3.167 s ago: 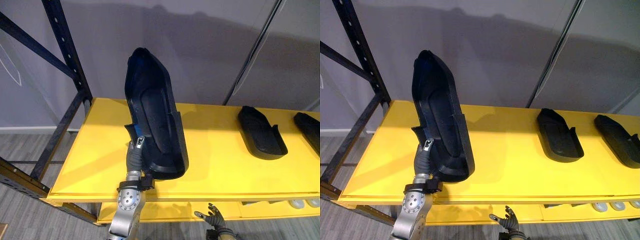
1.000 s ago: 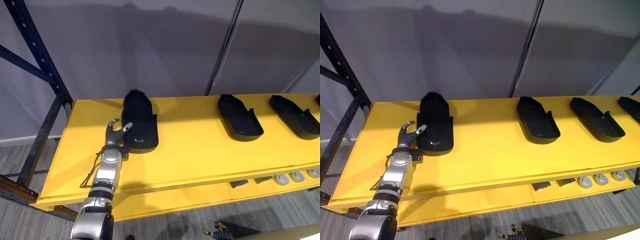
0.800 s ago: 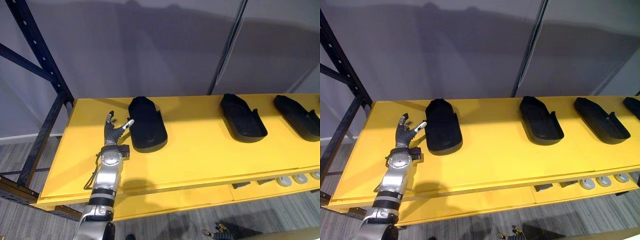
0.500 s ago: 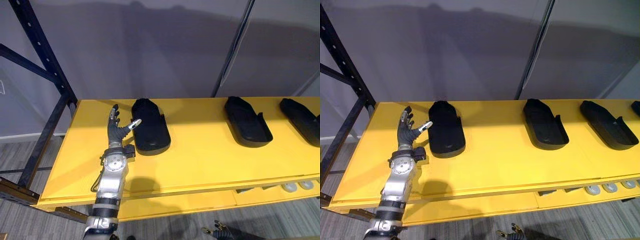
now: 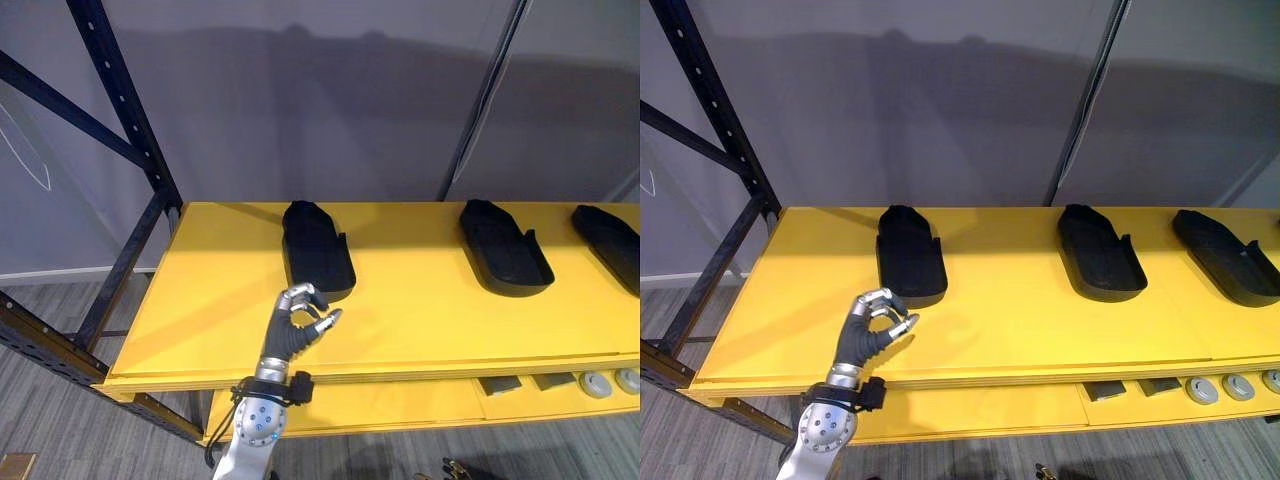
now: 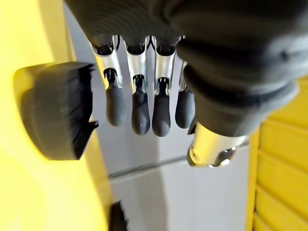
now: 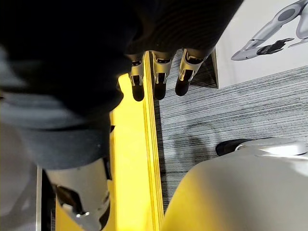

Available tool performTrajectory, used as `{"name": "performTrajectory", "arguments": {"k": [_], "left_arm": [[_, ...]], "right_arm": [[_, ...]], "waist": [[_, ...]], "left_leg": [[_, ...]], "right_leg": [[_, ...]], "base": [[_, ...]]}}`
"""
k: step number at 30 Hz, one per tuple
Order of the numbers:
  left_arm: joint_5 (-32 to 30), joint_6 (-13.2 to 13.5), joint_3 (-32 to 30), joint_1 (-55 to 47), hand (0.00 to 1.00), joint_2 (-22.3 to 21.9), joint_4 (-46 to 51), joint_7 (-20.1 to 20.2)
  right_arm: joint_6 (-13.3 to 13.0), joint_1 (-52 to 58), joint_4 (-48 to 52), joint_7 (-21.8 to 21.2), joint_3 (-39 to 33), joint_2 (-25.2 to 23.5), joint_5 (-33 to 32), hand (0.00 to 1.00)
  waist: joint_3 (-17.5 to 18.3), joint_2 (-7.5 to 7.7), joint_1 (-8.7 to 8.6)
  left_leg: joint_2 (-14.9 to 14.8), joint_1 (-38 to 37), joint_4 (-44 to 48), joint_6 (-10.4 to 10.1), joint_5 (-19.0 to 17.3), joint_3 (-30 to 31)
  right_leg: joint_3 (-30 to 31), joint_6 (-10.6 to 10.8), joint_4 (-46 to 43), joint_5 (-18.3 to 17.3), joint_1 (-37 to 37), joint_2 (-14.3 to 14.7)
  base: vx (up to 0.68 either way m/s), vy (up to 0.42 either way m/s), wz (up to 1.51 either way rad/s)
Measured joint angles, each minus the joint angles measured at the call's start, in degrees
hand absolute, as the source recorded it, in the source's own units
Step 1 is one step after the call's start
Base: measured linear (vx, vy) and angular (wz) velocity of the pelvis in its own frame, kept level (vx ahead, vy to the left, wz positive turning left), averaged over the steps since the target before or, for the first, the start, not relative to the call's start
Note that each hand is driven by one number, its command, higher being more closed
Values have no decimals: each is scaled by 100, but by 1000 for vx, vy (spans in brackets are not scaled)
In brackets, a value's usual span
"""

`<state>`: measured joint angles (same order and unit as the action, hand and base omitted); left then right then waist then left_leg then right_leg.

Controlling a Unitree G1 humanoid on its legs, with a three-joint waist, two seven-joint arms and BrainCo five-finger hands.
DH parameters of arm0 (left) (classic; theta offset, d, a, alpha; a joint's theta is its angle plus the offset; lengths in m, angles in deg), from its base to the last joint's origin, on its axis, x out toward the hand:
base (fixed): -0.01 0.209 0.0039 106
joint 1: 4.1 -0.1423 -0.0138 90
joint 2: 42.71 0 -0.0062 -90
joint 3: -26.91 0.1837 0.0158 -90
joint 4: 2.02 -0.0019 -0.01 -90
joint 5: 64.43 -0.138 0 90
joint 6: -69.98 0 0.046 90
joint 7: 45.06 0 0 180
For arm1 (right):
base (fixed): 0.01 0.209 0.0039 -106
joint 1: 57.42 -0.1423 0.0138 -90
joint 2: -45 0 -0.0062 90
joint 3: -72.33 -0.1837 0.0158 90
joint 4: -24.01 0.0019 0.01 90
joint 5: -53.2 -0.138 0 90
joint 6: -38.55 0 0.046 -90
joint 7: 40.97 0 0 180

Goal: Walk over and take plastic housings, then place them on the shelf

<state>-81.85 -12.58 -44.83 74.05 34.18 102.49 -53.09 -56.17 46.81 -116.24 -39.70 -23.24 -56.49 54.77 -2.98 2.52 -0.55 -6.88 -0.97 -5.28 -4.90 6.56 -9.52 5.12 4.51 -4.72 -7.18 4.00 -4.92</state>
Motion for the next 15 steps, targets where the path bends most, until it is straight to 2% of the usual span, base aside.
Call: {"name": "performTrajectory", "arguments": {"k": [7,12,15], "left_arm": [[-538,-204,29,535,100,-14,-1822,-19],[-890,-259,14,1047,100,-13,-2463,-128],[-1097,-274,-25,1423,100,-11,-2843,-203]], "right_arm": [[-1,-77,6,44,16,-37,0,0],[-1,-127,-40,48,19,-36,0,0],[-7,-172,-125,50,19,-33,0,0]], "waist": [[137,-3,-8],[139,1,-26],[148,11,-99]], "left_leg": [[10,-22,-3,-12,39,33],[9,-21,-4,-14,36,31],[12,-21,-5,-21,29,22]], "right_leg": [[-91,6,93,-5,104,-16],[-85,3,126,-6,101,-13],[-62,1,131,-6,95,-12]], "base": [[31,-2,4],[0,0,0],[0,0,0]]}}
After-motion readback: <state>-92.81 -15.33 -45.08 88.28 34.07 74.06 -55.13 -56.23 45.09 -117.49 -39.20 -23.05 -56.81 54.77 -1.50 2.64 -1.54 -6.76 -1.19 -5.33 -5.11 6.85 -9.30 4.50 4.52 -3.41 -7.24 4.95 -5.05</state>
